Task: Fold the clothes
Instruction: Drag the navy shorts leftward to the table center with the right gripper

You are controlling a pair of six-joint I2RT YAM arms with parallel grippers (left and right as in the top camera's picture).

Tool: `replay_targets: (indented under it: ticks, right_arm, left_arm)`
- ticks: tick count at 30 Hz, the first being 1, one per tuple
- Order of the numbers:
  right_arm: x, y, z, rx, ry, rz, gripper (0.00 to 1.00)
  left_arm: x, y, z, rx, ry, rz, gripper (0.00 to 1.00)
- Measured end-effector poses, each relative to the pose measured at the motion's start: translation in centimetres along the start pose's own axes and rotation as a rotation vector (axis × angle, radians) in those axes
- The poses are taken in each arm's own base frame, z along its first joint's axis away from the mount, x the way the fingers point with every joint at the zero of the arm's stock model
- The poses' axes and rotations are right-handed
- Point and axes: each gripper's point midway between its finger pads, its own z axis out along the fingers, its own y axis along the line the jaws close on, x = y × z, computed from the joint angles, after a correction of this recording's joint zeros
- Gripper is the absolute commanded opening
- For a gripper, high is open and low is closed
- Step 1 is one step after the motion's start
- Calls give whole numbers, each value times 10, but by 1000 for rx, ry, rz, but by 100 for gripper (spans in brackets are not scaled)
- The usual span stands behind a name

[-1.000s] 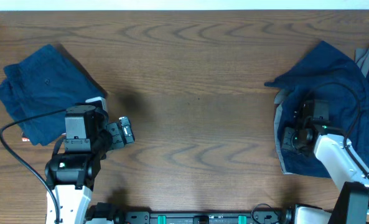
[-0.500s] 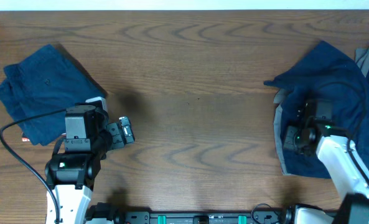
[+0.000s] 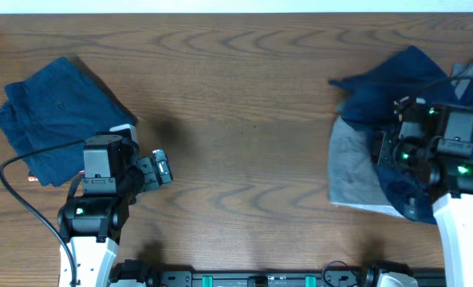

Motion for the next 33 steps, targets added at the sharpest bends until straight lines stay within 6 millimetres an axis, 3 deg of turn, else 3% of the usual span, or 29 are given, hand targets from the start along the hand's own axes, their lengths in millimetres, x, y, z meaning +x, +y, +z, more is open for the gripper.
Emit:
replay_targets:
  ticks: [3, 5, 9, 14, 19, 24, 30, 31, 33]
  right_arm:
    - [-29, 34, -27, -134, -100, -76, 1]
    - [-38, 60, -44, -231, -146, -147, 1]
    - [-24, 117, -58, -463, -136, -302, 1]
    - [-2, 162, -56, -639, -63, -411, 1]
    - [22, 199, -39, -750, 40, -499, 1]
    - [38, 233, -9, -822, 105, -578, 1]
    - [55, 252, 38, -776, 179, -599, 2]
    - [57, 253, 45, -763, 189, -600, 7]
    - [59, 251, 55, -730, 199, -592, 34]
  left_arm:
    - [0, 0, 0, 0, 1, 0, 98]
    - [0, 0, 0, 0, 1, 0, 98]
    - [0, 0, 0, -1, 2, 0, 98]
    - [0, 0, 0, -1, 2, 0, 98]
    - [0, 0, 0, -1, 2, 0, 98]
    - [0, 0, 0, -1, 2, -1, 98]
    - [0, 0, 1, 3, 3, -72, 98]
    - [1, -1, 1, 3, 4, -98, 98]
    - [1, -1, 1, 7, 6, -152, 98]
